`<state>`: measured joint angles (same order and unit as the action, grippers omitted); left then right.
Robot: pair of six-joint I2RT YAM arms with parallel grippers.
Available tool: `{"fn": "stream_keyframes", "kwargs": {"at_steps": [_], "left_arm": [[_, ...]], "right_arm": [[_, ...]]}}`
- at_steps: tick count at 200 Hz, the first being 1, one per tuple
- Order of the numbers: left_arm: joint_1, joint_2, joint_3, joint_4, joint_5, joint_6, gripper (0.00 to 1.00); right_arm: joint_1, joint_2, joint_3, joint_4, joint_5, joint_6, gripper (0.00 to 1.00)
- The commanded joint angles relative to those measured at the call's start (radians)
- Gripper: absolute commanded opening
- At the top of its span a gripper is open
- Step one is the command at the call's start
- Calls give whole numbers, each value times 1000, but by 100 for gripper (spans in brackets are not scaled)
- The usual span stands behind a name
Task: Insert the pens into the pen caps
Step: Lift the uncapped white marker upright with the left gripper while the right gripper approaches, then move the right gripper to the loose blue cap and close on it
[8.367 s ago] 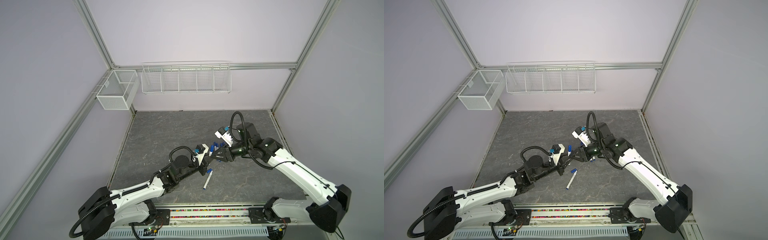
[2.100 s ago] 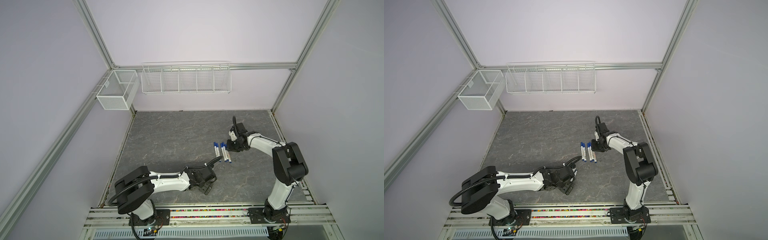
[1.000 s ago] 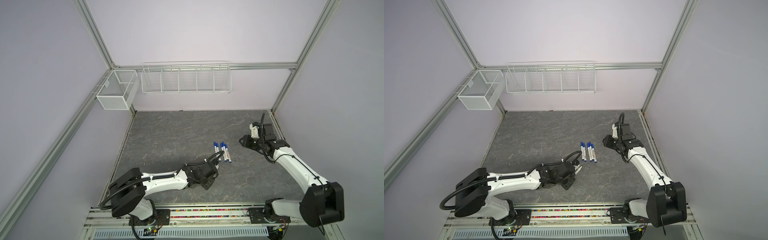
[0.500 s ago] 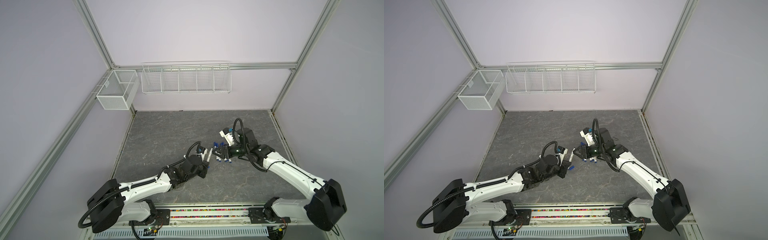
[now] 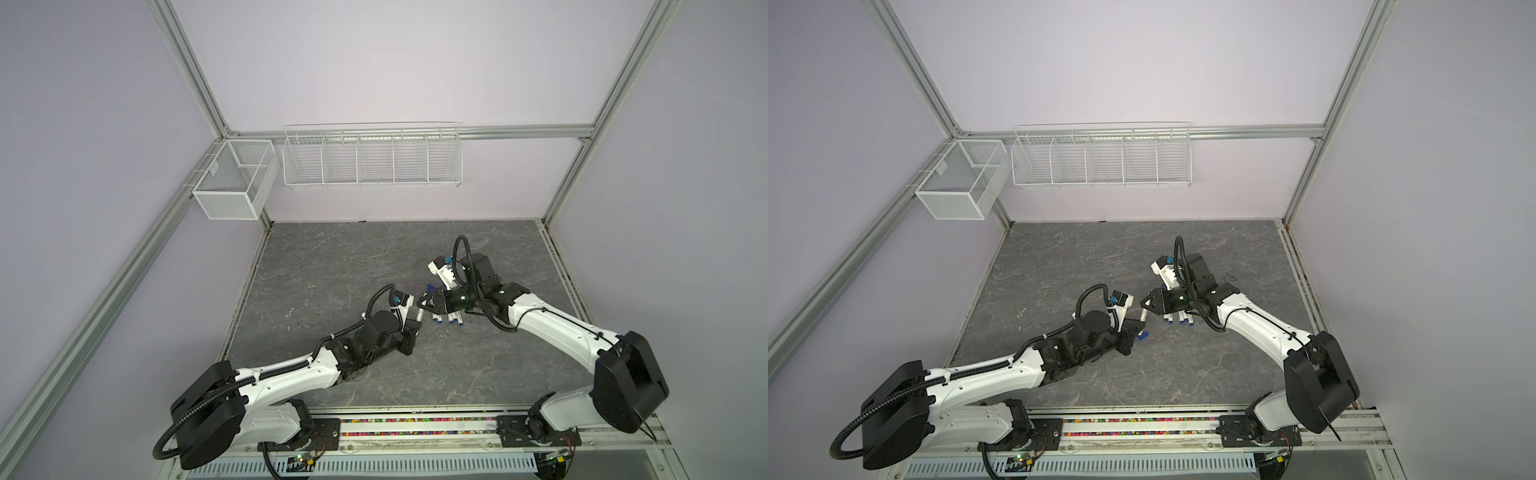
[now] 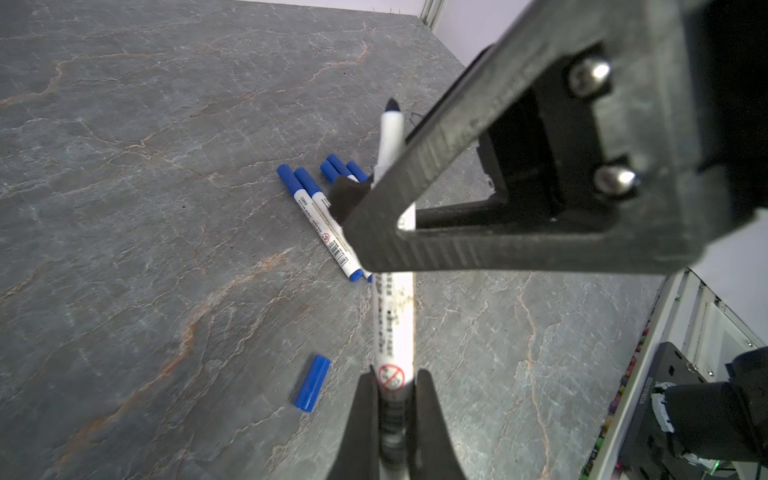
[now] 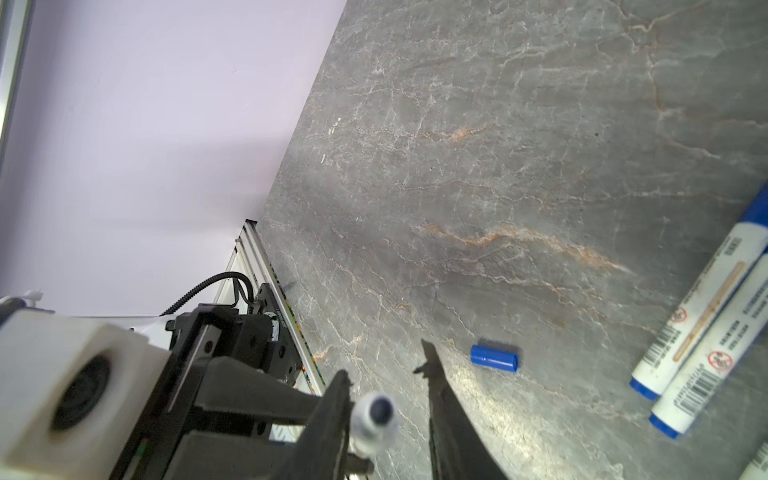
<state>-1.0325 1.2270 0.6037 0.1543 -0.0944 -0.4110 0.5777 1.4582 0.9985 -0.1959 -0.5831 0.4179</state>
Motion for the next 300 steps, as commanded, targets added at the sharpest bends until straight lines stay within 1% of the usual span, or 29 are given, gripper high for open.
{"fn": "stream_keyframes", "kwargs": {"at_steps": [1, 23, 29, 40, 57, 79, 95, 105, 131, 160, 176, 192, 195, 204, 209, 220, 224, 235, 252, 272, 285, 300], "left_arm": [[2, 3, 4, 33, 28, -2, 0], [2, 4, 4, 31, 26, -6, 0], [2, 3, 3, 31, 21, -7, 0], [2, -1, -1, 30, 6, -13, 0], [2, -5, -8, 30, -22, -24, 0], [2, -1, -7, 36, -33, -26, 15], [2, 11, 5, 35, -29, -23, 22], [2, 20, 15, 33, -25, -20, 24], [2, 45, 40, 34, -15, -7, 23], [2, 62, 67, 25, -5, 6, 19], [2, 60, 68, 30, -1, 9, 14], [2, 54, 67, 30, -2, 11, 2], [2, 54, 66, 29, -3, 11, 0], [2, 51, 63, 23, -13, 4, 0], [2, 50, 61, 16, -26, -4, 0], [2, 47, 48, 8, -63, -29, 0], [2, 44, 41, 8, -81, -39, 0], [2, 38, 19, 3, -165, -89, 0], [12, 27, -4, -62, -330, -206, 0], [44, -6, -24, -153, -451, -322, 0], [60, -30, -43, -193, -505, -382, 0], [74, -52, -63, -222, -526, -428, 0]], "right_arm": [[2, 15, 22, 44, -53, 8, 22], [1, 8, 13, 41, -71, 7, 11], [1, 5, 10, 39, -76, 6, 9], [2, -2, 4, 44, -87, 8, 7], [1, -16, -10, 57, -108, 15, 7], [2, -28, -12, 49, -120, 1, 7], [1, -27, -5, 40, -143, -10, 7], [1, -27, -2, 34, -153, -17, 7], [2, -17, 12, 7, -178, -33, 7], [2, -15, 16, -21, -180, -50, 7], [2, -6, 19, -40, -173, -56, 7], [3, 10, 20, -58, -159, -63, 7], [3, 13, 20, -61, -153, -63, 8], [2, 20, 19, -74, -132, -64, 13], [4, 23, 20, -83, -118, -66, 19], [7, 32, 19, -105, -81, -72, 36], [9, 36, 19, -112, -67, -73, 40], [15, 43, 16, -135, -16, -77, 47], [29, 57, 12, -169, 46, -92, 52], [63, 100, 34, -236, 137, -122, 54], [95, 147, 64, -294, 203, -140, 54], [129, 208, 105, -362, 274, -159, 54]]}}
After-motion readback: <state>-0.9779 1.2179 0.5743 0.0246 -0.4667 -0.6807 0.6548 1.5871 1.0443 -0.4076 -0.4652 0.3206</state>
